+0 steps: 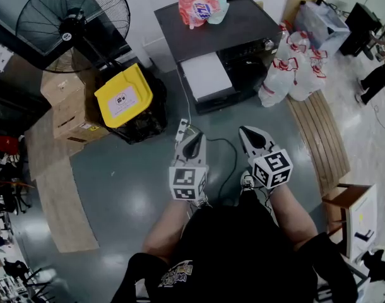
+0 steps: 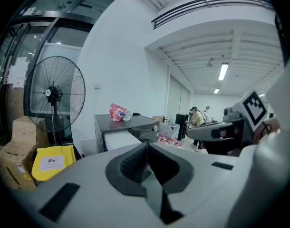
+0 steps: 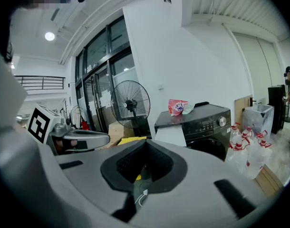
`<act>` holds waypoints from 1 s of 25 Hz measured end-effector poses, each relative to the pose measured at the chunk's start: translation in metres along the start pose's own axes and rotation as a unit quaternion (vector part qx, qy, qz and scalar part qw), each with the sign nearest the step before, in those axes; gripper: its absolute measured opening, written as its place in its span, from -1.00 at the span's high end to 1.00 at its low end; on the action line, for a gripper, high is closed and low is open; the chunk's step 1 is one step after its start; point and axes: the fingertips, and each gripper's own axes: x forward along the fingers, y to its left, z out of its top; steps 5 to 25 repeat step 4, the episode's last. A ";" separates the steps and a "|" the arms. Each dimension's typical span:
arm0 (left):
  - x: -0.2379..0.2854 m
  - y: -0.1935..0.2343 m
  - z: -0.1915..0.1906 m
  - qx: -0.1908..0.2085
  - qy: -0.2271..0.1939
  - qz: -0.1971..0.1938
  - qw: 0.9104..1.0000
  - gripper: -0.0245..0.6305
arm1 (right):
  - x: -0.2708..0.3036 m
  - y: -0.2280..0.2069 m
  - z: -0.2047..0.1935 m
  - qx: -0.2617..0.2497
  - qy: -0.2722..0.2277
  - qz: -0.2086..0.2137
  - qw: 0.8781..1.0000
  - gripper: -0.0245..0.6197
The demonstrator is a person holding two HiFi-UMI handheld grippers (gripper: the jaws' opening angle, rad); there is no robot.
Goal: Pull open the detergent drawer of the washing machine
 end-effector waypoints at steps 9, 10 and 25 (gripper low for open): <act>0.000 -0.001 0.000 -0.002 -0.001 0.001 1.000 0.89 | -0.001 -0.001 -0.001 0.000 0.002 -0.001 1.000 0.91; 0.000 -0.001 0.000 -0.002 -0.001 0.001 1.000 0.89 | -0.001 -0.001 -0.001 0.000 0.002 -0.001 1.000 0.91; 0.000 -0.001 0.000 -0.002 -0.001 0.001 1.000 0.89 | -0.001 -0.001 -0.001 0.000 0.002 -0.001 1.000 0.91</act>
